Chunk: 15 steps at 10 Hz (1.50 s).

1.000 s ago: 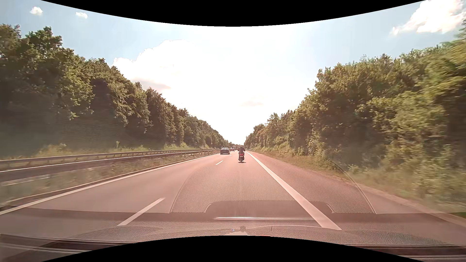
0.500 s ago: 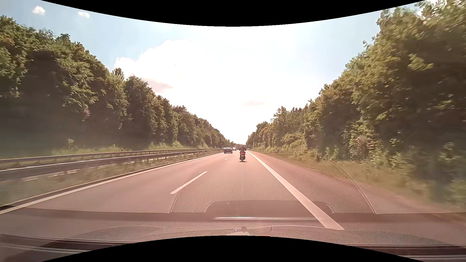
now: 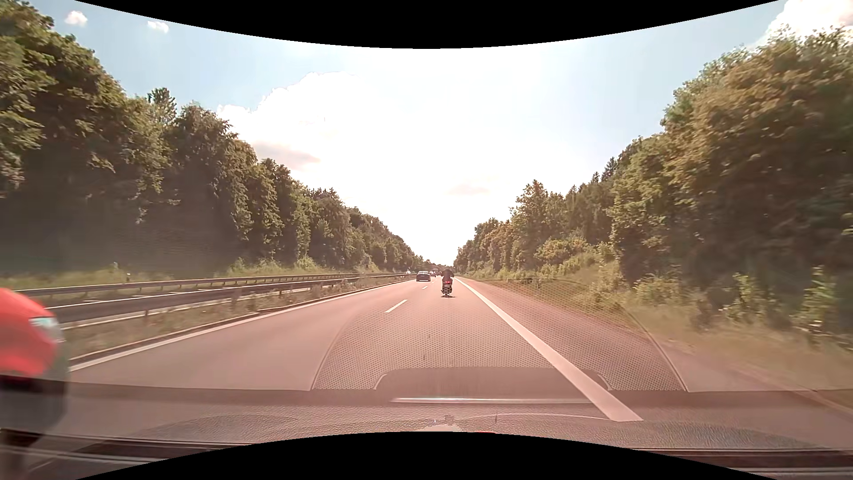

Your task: Follow the waypoints while adhering to traffic rules and regulations

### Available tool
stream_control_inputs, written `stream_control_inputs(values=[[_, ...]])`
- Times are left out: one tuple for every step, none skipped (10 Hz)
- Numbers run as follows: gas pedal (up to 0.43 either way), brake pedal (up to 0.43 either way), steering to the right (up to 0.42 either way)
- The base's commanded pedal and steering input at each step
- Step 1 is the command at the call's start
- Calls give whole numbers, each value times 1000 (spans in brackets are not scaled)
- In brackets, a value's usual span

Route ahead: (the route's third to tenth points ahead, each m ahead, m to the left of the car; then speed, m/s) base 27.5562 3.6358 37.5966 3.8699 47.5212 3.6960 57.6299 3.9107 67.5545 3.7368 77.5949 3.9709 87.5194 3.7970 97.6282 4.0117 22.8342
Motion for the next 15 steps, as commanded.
stream_control_inputs(values=[[240, 12, 1], [260, 12, 3], [268, 12, 3], [280, 12, 4], [287, 12, 3], [287, 12, 3], [287, 18, 3], [299, 12, 3], [299, 12, 3], [311, 12, 2], [311, 12, 2], [319, 12, 1], [331, 12, 1], [331, 12, 1], [331, 12, 0]])
